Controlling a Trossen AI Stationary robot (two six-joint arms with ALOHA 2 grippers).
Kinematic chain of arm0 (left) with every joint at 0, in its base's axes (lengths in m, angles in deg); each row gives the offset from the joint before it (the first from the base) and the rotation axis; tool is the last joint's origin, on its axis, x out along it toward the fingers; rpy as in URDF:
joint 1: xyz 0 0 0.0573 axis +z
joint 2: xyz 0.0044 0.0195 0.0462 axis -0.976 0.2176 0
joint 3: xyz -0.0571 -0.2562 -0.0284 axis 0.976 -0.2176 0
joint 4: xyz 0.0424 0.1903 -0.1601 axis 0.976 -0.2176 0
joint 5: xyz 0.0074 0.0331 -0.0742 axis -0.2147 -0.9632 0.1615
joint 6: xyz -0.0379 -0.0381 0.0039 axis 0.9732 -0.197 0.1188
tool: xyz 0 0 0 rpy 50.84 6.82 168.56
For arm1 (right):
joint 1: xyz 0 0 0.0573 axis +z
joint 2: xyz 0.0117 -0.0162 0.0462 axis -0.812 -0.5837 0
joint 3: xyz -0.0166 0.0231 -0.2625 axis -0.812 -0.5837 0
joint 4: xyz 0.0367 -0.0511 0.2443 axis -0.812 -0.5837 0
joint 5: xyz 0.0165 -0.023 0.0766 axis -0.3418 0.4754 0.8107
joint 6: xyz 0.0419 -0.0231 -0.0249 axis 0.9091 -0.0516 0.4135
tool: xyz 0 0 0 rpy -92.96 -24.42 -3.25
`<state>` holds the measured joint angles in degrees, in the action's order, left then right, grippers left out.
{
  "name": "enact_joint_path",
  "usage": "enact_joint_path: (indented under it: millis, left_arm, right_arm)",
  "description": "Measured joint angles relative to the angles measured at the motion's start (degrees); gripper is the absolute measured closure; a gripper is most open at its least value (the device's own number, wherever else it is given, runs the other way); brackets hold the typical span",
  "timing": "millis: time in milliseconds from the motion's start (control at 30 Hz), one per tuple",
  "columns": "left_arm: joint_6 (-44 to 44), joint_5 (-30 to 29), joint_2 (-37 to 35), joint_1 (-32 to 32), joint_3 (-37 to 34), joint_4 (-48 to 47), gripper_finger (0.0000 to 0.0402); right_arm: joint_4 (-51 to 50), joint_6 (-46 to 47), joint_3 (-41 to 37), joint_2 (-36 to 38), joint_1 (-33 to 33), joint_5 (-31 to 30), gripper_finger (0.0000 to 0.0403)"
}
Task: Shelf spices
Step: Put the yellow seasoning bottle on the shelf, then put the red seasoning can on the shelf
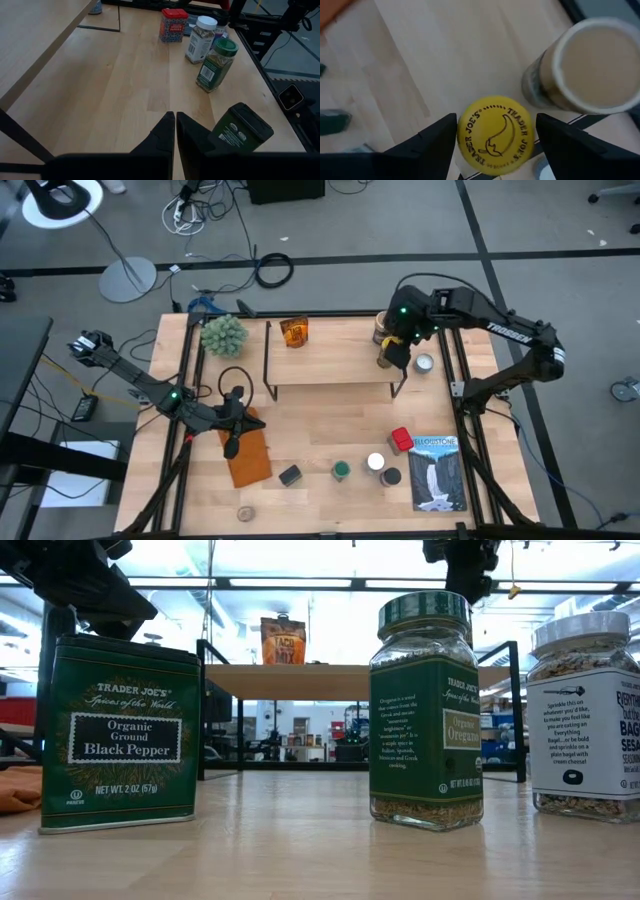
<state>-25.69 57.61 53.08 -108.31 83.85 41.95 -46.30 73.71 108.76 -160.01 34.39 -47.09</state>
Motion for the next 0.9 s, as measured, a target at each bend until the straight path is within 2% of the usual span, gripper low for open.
enact_joint_path:
  millis: [200,433,567,900]
  left_arm:
    - [0.1,0.0,0.0,0.0,0.0,0.0,0.0381]
    - [0.2,0.0,0.0,0.0,0.0,-0.1,0.0381]
    - [0.2,0.0,0.0,0.0,0.0,-0.1,0.0381]
    - [0.1,0.0,0.0,0.0,0.0,0.0,0.0381]
  right_arm:
    - [-1.0,0.5,4.3,0.9,0.0,-0.1,0.0126]
    - [-7.2,7.8,6.2,2.2,3.7,-0.7,0.0135]
    - [-8.9,13.8,6.2,3.4,10.4,-4.3,0.0145]
    - [-7.9,34.3,4.6,3.8,33.8,-17.0,0.0173]
